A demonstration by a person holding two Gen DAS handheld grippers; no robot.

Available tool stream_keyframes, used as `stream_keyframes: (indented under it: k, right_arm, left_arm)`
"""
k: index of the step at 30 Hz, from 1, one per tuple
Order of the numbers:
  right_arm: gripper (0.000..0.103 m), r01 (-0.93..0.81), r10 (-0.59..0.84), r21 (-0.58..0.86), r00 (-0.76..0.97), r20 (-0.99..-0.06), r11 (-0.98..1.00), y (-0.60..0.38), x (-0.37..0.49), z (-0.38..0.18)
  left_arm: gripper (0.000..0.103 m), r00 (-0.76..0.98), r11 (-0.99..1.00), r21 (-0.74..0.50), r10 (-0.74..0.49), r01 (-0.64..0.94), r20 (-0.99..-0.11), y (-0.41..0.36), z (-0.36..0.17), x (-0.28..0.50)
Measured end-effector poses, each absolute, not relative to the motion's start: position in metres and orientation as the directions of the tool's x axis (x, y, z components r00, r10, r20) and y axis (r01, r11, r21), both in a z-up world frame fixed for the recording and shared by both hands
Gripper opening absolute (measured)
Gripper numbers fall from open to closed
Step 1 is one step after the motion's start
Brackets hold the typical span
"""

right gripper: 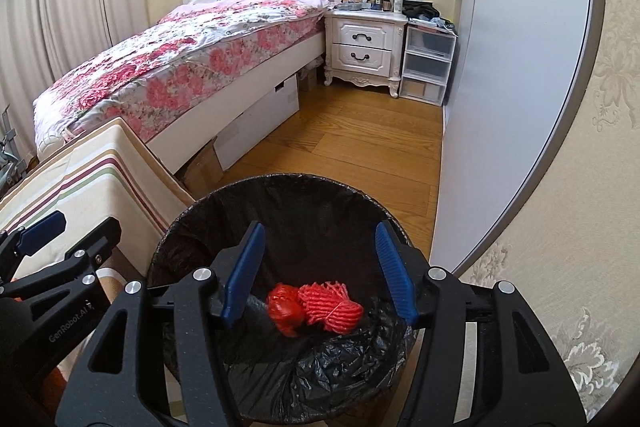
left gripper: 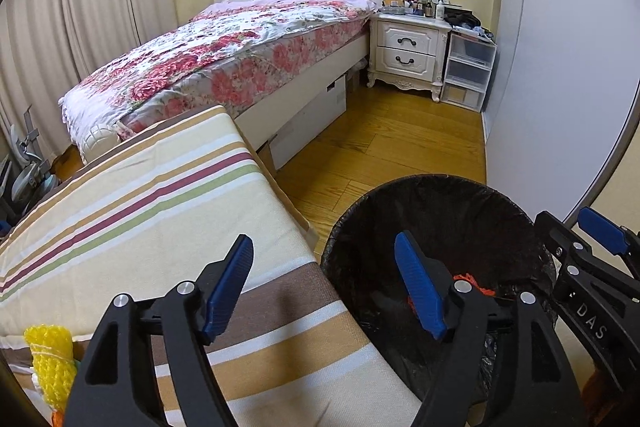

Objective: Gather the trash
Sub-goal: 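Move both open tools back to the trash on the sheet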

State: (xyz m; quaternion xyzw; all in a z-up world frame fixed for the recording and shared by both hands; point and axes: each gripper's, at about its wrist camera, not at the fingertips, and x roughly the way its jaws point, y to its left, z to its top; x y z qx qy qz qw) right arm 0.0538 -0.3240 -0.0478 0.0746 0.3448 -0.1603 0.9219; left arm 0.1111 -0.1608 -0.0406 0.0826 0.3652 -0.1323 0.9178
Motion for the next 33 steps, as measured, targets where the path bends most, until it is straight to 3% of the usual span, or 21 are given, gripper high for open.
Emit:
stream_keyframes:
  k: [7, 18, 33]
  right_arm:
    - [0.062, 0.339, -0.235, 0.035, 0.719, -0.655, 0.940, -0.318, 0.045, -0.041]
    - [0.062, 0.215, -0.138, 0.042, 0.753, -0.643, 0.976, -0.262, 0.030, -0.027]
    - [0.062, -0.053, 0.053, 0.019, 0.776, -0.629, 0.998, -0.148, 0.027, -0.006]
  left_arm:
    - [0.072, 0.712, 0.959, 0.055, -0.166, 0.276, -0.683, -0.141, -0.027, 0.101]
    - [0.072, 0.722, 0.981, 0.054, -0.098, 0.184, -0.685, -0.071, -0.014, 0.074]
    - [0.072, 0.733, 0.992, 0.038, 0.113, -0.118, -0.670, 0.094, 0.000, 0.040]
